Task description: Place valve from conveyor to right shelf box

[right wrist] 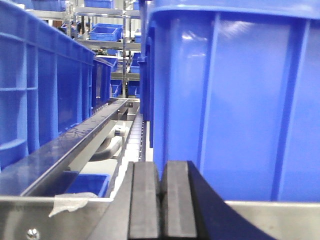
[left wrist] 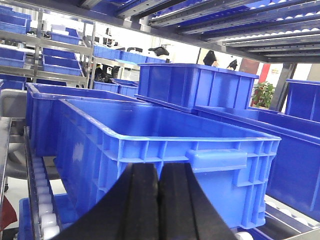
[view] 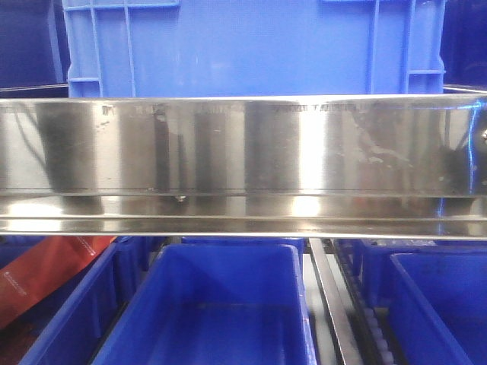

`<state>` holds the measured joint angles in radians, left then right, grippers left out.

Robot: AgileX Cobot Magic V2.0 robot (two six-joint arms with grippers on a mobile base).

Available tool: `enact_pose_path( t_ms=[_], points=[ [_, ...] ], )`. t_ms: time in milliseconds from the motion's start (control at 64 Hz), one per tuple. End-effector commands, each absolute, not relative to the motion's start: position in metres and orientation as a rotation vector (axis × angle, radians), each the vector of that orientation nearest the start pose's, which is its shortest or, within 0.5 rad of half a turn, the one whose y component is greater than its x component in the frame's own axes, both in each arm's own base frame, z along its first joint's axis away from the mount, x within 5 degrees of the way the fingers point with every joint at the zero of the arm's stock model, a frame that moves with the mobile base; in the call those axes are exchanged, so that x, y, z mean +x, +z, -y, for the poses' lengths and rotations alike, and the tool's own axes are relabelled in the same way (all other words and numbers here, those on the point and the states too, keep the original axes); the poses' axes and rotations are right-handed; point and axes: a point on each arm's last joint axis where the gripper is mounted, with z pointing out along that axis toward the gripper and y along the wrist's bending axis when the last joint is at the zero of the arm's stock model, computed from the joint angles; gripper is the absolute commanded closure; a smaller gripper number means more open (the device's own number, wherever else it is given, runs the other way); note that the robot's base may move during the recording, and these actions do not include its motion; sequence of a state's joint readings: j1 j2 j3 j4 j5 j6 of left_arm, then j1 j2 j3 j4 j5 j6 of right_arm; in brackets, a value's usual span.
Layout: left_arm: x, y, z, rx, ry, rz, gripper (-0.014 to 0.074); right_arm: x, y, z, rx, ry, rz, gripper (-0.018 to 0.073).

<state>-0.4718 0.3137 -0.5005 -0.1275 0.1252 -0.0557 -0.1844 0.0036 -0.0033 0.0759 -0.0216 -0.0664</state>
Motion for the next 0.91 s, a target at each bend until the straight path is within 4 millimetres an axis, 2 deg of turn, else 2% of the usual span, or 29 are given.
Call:
enact_pose_path(
  t_ms=[0,891],
  points=[
    [0.0592,0.3512,0.0315,0.218,-0.549,-1.402,0.0707,0.0549,0.2155,0.0107,0.191,-0.099,-1.446,0.0728],
    [0.0592,0.3512,0.0315,0.218,-0.549,-1.402,0.0707,0.0548,0.2160,0.0107,0.180,-0.110,-1.443,0.0728]
  ],
)
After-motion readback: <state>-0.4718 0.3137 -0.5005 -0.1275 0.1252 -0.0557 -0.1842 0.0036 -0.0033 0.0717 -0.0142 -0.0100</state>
